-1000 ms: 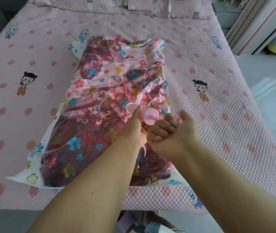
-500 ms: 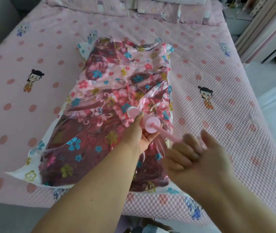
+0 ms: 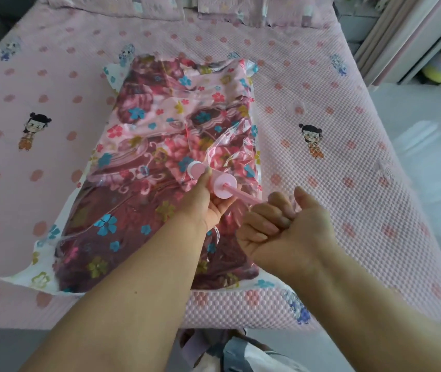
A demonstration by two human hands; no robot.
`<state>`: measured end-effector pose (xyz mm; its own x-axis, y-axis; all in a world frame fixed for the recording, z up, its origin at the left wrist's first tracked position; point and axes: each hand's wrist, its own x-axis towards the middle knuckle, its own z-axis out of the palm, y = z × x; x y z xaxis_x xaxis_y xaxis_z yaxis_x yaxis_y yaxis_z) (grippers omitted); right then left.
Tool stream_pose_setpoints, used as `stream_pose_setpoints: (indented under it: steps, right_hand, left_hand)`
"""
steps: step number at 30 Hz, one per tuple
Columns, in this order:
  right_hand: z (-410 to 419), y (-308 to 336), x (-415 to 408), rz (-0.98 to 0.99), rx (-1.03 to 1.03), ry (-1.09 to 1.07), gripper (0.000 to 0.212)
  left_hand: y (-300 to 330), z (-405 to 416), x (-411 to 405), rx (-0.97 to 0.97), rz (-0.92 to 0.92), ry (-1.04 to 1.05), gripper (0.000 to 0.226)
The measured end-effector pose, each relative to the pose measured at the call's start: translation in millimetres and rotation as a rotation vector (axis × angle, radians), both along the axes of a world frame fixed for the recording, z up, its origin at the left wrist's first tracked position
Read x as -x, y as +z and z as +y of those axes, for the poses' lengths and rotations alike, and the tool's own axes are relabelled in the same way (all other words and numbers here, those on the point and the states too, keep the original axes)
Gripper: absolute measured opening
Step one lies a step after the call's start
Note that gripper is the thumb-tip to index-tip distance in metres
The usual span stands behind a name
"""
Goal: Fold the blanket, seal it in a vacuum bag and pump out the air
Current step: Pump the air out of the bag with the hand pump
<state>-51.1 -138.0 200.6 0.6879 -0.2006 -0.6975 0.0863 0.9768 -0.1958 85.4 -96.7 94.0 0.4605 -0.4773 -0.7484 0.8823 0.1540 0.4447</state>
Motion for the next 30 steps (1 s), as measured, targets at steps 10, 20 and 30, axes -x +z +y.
stream_pose_setpoints:
  steps: [10, 20, 30]
  right_hand:
    - [8.7, -4.8, -38.0, 0.044, 0.083, -0.065, 0.058]
    - [14.8, -0.2, -56.6, 0.225, 0.066, -0.093, 0.056]
    - [19.9, 4.4, -7.5, 0.013, 0.028, -0.099, 0.059]
  left_hand:
    - [11.2, -0.2, 0.9, 0.085, 0.043, -0.118, 0.051]
    - [7.3, 2.1, 5.2, 0.195, 0.096, -0.093, 0.061]
    - [-11.5, 1.3, -3.5, -0.063, -0.156, -0.162, 0.045]
